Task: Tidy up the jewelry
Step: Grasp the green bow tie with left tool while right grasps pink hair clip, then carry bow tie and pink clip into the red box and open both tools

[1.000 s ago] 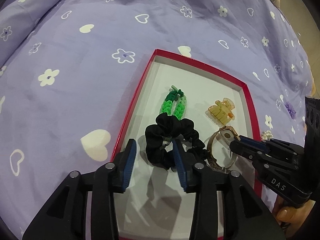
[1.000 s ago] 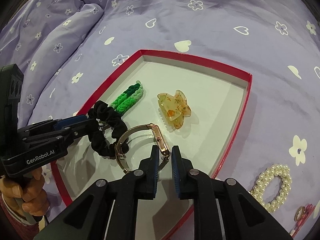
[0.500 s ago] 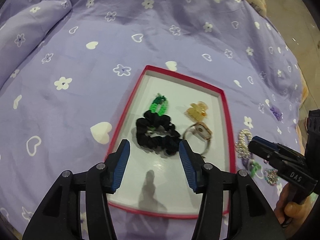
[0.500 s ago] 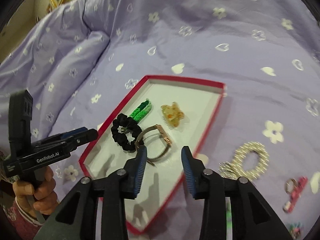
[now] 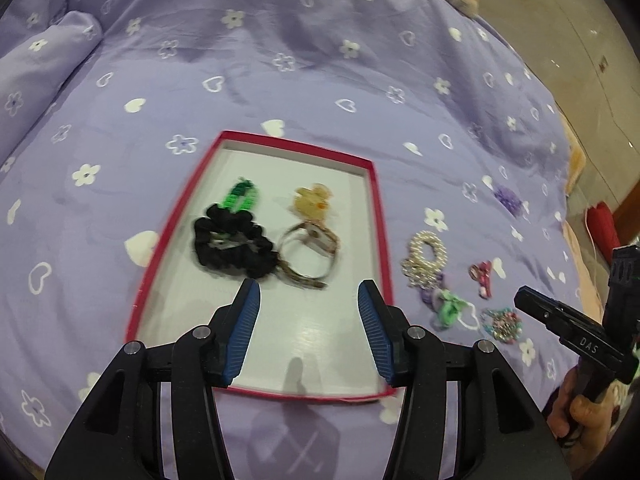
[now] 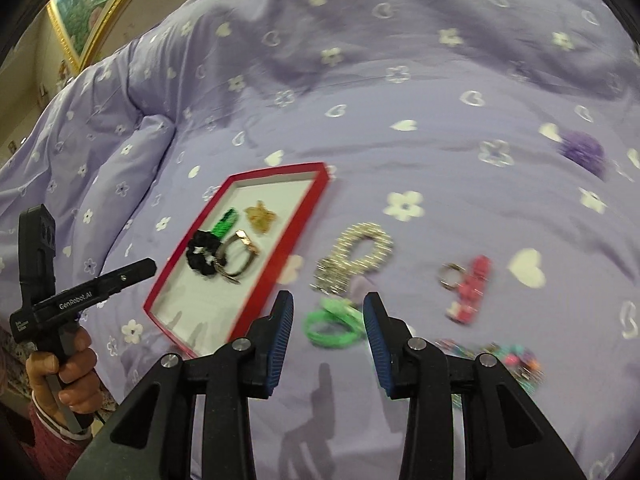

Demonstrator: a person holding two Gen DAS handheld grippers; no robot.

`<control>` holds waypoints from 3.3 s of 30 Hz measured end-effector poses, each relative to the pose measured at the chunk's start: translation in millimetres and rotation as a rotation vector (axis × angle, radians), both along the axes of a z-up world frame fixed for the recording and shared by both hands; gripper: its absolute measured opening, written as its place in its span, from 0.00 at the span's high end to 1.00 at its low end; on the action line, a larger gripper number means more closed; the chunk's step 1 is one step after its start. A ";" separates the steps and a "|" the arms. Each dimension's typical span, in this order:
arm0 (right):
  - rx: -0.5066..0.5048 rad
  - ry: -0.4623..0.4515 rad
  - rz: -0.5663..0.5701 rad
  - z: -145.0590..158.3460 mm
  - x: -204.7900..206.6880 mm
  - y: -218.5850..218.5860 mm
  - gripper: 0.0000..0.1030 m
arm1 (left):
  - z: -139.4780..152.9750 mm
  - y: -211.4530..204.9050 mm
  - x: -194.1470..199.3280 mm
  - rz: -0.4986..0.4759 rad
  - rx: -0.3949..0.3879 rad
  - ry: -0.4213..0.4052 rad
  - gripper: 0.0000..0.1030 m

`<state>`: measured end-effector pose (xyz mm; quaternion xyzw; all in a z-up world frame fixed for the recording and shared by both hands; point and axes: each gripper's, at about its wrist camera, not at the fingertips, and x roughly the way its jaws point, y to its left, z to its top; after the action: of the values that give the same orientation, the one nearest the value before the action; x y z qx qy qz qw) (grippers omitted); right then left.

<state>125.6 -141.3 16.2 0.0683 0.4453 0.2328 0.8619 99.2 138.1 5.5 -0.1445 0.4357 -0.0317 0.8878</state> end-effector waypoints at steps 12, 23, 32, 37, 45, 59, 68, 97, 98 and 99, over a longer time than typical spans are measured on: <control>0.001 0.034 -0.120 -17.2 -15.0 -63.9 0.62 | -2.6 -64.1 5.6 -0.145 0.025 0.016 0.52; 0.017 0.036 -0.152 -23.3 1.5 -78.2 0.62 | -14.3 -107.9 23.0 -0.234 0.049 0.048 0.52; 0.014 0.059 -0.148 -37.4 23.6 -71.6 0.62 | -38.5 -137.1 43.5 -0.307 0.084 0.093 0.52; 0.008 0.081 -0.151 -48.1 37.0 -68.2 0.62 | -56.2 -147.9 53.2 -0.342 0.097 0.127 0.52; -0.039 0.111 -0.148 -69.9 53.5 -57.5 0.62 | -68.5 -157.8 59.8 -0.391 0.090 0.136 0.78; -0.095 0.050 -0.157 -66.2 49.2 -50.2 0.81 | -50.5 -144.4 47.4 -0.393 0.021 0.070 0.95; -0.054 0.014 -0.125 -41.4 32.7 -44.3 0.81 | -35.9 -126.9 34.6 -0.341 -0.006 0.036 0.95; -0.015 -0.024 0.023 -12.4 9.8 22.7 0.80 | -19.5 -39.7 2.6 -0.139 -0.064 -0.006 0.95; -0.015 -0.026 0.030 -11.8 9.2 25.5 0.80 | -19.5 -35.8 1.5 -0.130 -0.066 -0.007 0.95; -0.013 -0.027 0.040 -11.0 8.2 29.5 0.80 | -19.6 -32.8 1.2 -0.124 -0.067 -0.007 0.95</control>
<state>133.8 -111.8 5.2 0.0504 0.4365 0.2480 0.8634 100.4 105.2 -14.2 -0.1467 0.4396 -0.1019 0.8803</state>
